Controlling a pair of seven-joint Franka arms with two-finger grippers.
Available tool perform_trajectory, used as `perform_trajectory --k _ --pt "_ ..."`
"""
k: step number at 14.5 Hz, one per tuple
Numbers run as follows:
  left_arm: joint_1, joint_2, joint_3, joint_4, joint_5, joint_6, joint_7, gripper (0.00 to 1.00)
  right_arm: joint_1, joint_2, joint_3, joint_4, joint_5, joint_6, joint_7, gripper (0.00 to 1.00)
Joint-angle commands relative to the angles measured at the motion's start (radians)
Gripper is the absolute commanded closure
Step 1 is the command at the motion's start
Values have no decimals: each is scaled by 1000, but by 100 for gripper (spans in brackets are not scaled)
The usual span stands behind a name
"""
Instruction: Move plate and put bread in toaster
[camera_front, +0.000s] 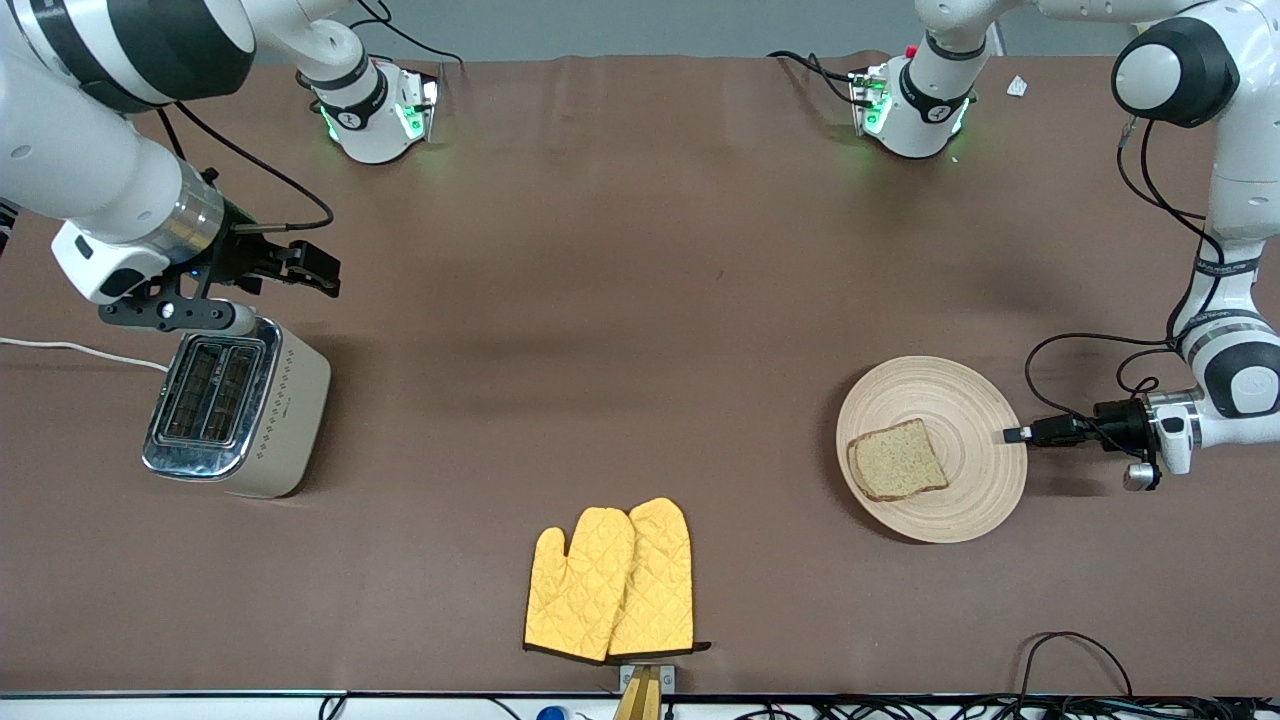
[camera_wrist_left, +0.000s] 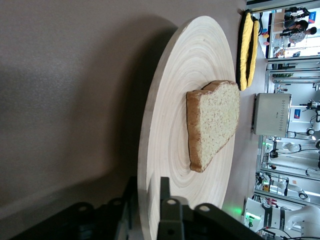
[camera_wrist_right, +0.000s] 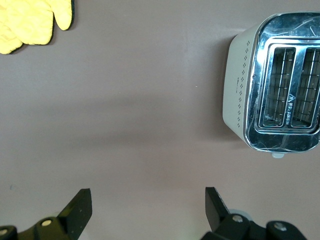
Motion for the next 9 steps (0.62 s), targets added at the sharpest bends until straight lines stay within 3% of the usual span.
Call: perform_trajectory --k 1,3,9 --pt "-2 14 -3 22 -18 2 -4 92 15 4 -4 16 -1 6 21 0" --pt "-2 10 -7 22 -18 2 -7 99 39 6 -4 16 8 24 30 0" --pt "1 -6 -127 16 -17 -36 -61 100 79 24 -4 6 138 135 196 0"
